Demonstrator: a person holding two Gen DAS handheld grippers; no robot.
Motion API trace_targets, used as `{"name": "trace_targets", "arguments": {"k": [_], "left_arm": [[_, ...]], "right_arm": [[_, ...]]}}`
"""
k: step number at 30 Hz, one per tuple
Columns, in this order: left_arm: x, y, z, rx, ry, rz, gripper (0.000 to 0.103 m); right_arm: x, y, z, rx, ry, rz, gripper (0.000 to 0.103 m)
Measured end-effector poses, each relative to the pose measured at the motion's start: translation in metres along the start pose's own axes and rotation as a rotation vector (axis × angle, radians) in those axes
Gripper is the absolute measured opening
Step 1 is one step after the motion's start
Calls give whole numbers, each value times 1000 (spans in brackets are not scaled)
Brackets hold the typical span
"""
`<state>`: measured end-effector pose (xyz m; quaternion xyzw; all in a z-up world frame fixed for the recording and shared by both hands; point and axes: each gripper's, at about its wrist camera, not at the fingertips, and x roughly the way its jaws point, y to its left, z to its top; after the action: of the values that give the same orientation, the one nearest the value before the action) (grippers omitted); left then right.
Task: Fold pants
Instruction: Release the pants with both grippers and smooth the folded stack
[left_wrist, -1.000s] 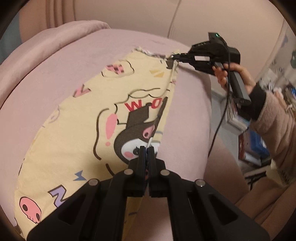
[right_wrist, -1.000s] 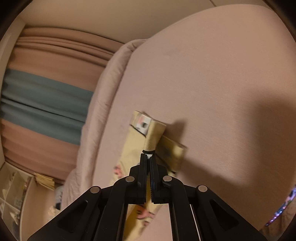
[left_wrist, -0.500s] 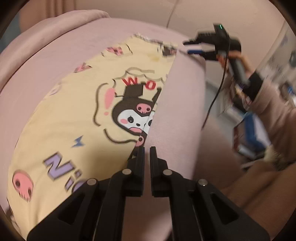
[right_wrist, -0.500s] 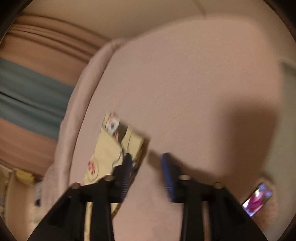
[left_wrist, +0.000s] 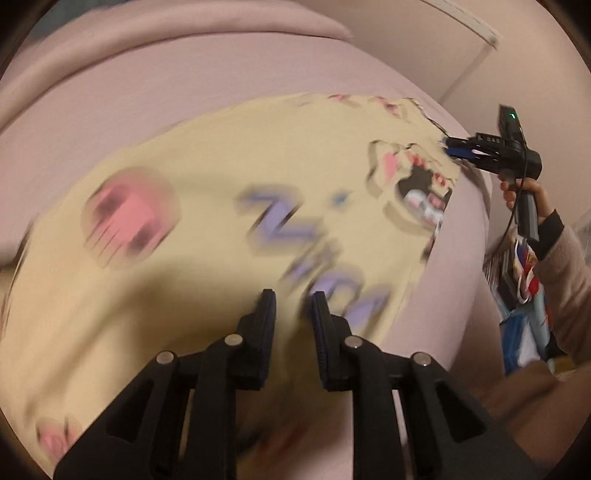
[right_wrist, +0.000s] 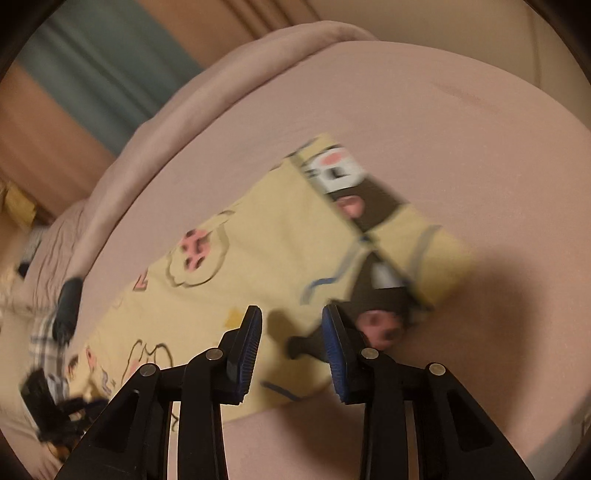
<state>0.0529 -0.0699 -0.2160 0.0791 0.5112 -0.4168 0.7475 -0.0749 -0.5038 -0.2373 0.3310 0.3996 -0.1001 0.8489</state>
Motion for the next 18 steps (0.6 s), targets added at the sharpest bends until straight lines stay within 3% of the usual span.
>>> {"name": "trace_targets", "arguments": {"k": [3, 4, 8, 11, 13, 15, 18], "left_arm": [[-37, 36, -28, -117, -18, 63, 19], [-51, 46, -33, -144, -47, 106, 19], [-81, 80, -34, -242, -154, 202, 32], [-82, 94, -29, -279, -193, 215, 32], [-76, 99, -24, -275, -203, 198, 32], [-71, 102, -18, -263, -212, 190, 32], [-64, 103, -8, -227, -215, 166, 32]], "right_arm": [[-4, 26, 9, -110, -9, -202, 36], [-2, 46, 13, -167, -9, -193, 36], [31, 154, 13, -368, 59, 75, 37], [78, 237, 3, -433, 223, 325, 37], [106, 286, -7, -493, 304, 405, 37], [125, 319, -19, -532, 347, 430, 36], [168, 350, -9, -471, 472, 484, 36]]}}
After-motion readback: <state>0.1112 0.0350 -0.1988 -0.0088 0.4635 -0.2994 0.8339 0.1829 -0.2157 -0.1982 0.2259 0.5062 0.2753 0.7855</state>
